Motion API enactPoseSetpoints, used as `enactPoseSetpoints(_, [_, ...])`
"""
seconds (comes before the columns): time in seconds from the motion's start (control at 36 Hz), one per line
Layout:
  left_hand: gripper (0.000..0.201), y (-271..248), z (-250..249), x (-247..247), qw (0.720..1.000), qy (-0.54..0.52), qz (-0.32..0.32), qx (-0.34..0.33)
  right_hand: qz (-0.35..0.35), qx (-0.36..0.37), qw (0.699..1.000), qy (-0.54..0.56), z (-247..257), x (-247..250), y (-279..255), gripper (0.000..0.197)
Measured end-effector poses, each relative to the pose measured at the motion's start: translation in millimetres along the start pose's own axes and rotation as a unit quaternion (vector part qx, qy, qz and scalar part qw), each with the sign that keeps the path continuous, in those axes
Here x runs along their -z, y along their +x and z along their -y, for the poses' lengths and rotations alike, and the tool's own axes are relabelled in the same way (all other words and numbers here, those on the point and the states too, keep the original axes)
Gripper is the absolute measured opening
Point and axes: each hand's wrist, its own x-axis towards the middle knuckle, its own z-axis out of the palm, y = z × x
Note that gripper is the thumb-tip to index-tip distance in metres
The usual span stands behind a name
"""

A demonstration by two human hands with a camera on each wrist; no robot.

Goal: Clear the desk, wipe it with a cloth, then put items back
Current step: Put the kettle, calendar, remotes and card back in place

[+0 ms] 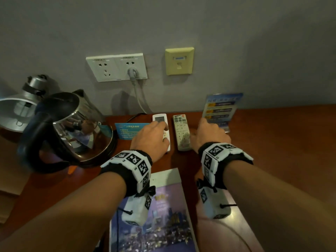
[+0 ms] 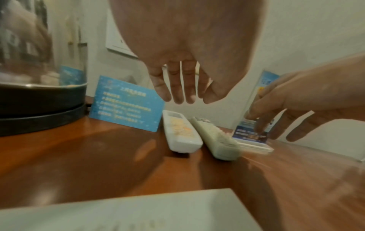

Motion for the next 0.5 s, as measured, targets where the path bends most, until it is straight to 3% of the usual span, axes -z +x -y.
enactPoseSetpoints(0.22, [0.033, -7, -90, -10, 0.997, 0.002, 0.005, -0.074, -0.016, -0.024, 1.0, -0.007, -89, 51, -30, 0.032])
enactPoseSetpoints(0.5, [0.038, -17, -270, -53, 0.972, 0.022, 0.034, -0.232, -0.08, -0.179, 0.98, 0.016, -264, 105, -74, 0.027])
